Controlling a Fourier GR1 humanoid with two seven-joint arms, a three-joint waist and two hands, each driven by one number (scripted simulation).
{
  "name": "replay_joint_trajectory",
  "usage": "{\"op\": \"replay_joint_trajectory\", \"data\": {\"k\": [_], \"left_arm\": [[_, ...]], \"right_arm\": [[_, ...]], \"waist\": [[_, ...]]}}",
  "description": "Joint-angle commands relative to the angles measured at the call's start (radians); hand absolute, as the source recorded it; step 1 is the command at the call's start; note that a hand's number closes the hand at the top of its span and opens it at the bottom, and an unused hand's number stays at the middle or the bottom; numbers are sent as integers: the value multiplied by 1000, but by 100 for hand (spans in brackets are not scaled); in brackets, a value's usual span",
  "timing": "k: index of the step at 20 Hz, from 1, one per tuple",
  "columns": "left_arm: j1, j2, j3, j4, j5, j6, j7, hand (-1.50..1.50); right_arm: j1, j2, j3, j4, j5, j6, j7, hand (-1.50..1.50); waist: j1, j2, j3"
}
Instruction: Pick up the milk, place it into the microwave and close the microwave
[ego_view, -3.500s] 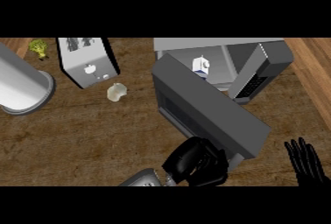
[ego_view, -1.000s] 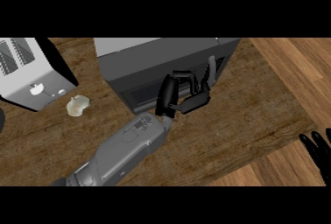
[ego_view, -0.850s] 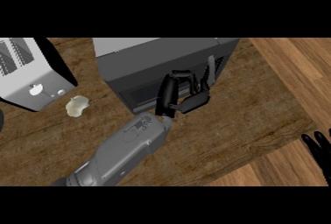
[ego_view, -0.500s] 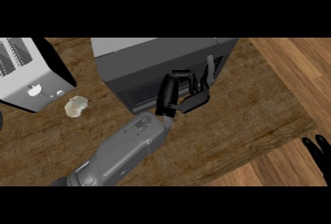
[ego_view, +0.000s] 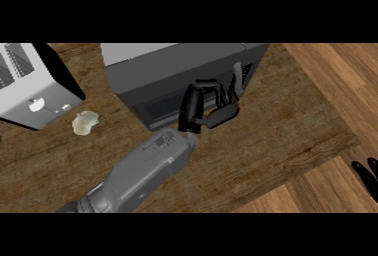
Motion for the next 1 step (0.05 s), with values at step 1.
{"op": "replay_joint_trajectory", "data": {"k": [1], "left_arm": [[-82, 0, 33, 82, 21, -37, 13, 150]], "right_arm": [[15, -16, -8, -13, -21, 26, -2, -150]], "waist": [[-12, 14, -2]]}}
